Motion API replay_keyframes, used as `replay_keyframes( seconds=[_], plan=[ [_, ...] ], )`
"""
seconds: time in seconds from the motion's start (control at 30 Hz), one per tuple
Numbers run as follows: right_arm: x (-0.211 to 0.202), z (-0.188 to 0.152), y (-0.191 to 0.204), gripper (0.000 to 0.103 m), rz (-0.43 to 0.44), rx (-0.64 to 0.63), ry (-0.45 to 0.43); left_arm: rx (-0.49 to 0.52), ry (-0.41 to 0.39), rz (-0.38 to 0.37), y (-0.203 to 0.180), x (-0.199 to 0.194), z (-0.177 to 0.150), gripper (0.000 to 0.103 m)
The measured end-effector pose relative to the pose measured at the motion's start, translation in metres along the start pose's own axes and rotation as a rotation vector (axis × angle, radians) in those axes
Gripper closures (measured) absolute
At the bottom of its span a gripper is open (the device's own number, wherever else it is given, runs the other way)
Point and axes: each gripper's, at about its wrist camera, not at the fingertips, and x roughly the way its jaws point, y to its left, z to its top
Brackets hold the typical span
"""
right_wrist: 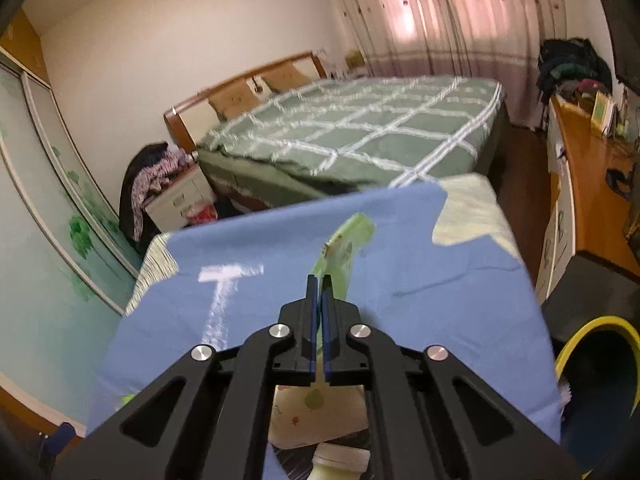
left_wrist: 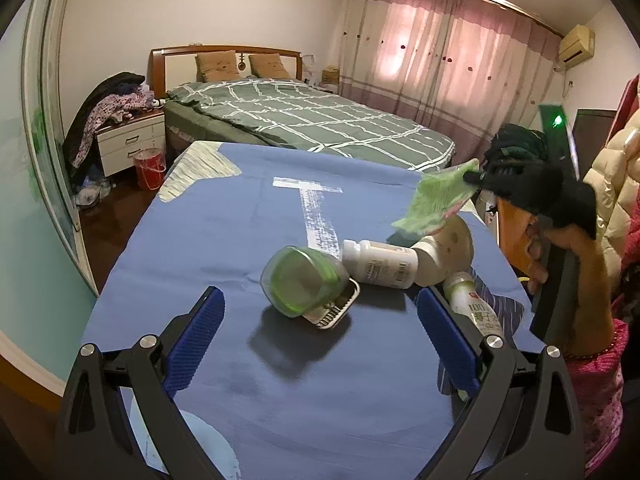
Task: Collect trash
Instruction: 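Grasp the green plastic bag with the right tool and lift it, then carry the green bag into the yellow bin and open the right tool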
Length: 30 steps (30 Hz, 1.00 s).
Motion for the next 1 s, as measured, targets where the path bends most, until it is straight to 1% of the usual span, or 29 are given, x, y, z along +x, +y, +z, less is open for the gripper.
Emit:
replay_keyframes(
  seconds=[0.23, 0.33, 0.47, 0.63, 0.83, 0.9, 1.0],
  plan=[
    [-0.050, 0.004, -0.005, 0.101, -0.019, -0.009, -0.121, 0.023, 0.003, -0.024, -0.010, -0.002, -0.001, 0.008],
    [-0.072, 0.002, -0.015, 0.102, -0.030, -0.005, -0.158, 0.038, 0.006, -0.036, -0.016, -0.003, -0.003, 0.008],
    [-0.099, -0.008, -0.038, 0.102, -0.076, 0.012, -0.201, 0.077, 0.013, -0.064, -0.036, -0.002, -0.008, 0.008],
    [-0.131, -0.028, -0.080, 0.103, -0.139, 0.061, -0.227, 0.131, 0.043, -0.107, -0.066, 0.003, -0.018, 0.008],
    [-0.159, -0.050, -0.132, 0.103, -0.224, 0.132, -0.241, 0.200, 0.076, -0.147, -0.100, 0.009, -0.031, 0.008],
    [-0.164, -0.055, -0.146, 0.103, -0.242, 0.154, -0.240, 0.212, 0.081, -0.154, -0.106, 0.009, -0.032, 0.008],
    [-0.163, -0.062, -0.162, 0.102, -0.260, 0.172, -0.214, 0.225, 0.079, -0.159, -0.115, 0.009, -0.033, 0.008]
  ],
)
